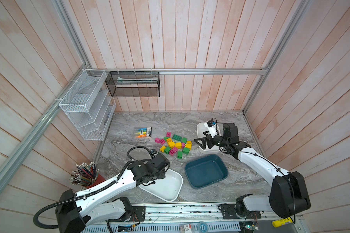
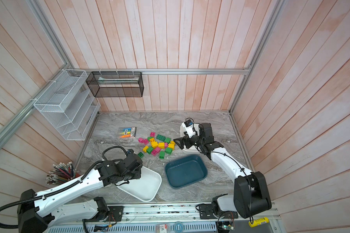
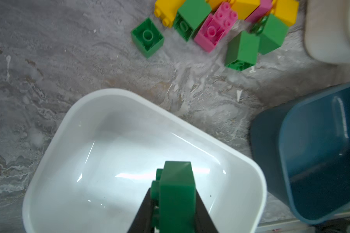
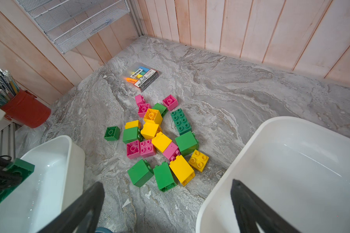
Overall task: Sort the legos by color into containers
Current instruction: 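Carry the green brick with the left gripper into the near white tray and release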
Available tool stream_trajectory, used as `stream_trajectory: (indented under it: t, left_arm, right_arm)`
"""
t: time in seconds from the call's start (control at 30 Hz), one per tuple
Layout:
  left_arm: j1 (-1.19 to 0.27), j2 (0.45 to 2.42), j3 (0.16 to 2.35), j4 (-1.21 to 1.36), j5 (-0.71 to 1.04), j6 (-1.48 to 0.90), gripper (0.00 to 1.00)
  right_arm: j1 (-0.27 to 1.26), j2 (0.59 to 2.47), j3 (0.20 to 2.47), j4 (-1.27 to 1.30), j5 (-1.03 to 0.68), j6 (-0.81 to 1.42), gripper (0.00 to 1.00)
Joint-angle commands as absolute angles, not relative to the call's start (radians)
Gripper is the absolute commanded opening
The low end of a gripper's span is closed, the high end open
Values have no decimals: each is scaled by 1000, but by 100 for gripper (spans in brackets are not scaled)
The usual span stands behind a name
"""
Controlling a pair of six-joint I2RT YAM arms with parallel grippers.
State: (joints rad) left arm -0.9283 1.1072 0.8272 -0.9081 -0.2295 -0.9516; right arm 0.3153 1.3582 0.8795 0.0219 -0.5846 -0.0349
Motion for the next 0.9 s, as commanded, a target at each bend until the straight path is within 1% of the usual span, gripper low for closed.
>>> stream_trajectory:
  t: [0.0, 0.17, 0.23, 0.3, 0.43, 0.5, 0.6, 0.7, 0.73, 0.77, 0.8, 0.87]
  left_arm:
    - [-932, 1117, 776, -951, -264, -1026, 17]
    - [-929, 1190, 744, -906, -285, -1044, 21]
    - [-928, 1204, 744, -900, -292, -1037, 25]
    - [-923, 1206, 748, -896, -286, -1027, 35]
    - [-917, 1189, 796, -930, -281, -1010, 51]
    - [-916, 1178, 848, -960, -280, -990, 57]
    - [-913, 1176, 931, -997, -309, -943, 62]
    - [-861, 1200, 1006, -977, -336, -837, 72]
    - [-828, 1211, 1022, -946, -333, -784, 72]
    - [-803, 1222, 1033, -914, -326, -734, 75]
    - [-775, 1236, 1040, -880, -319, -680, 83]
    - [-720, 1271, 1047, -810, -290, -576, 92]
  right_arm:
    - [312, 1353, 885, 12, -589, -49, 98]
    - [312, 1346, 877, 3, -590, -54, 98]
    - [310, 1338, 871, 0, -587, -56, 98]
    - [306, 1332, 866, -1, -589, -56, 98]
    - [301, 1320, 856, 4, -592, -53, 98]
    - [297, 1313, 850, 23, -600, -44, 98]
    - [291, 1313, 854, 39, -621, -35, 98]
    - [287, 1318, 860, 52, -631, -31, 98]
    - [285, 1319, 861, 54, -634, -31, 98]
    - [284, 1321, 862, 55, -634, -30, 98]
    - [282, 1321, 862, 55, -635, -31, 98]
    - [277, 1318, 859, 52, -635, -32, 98]
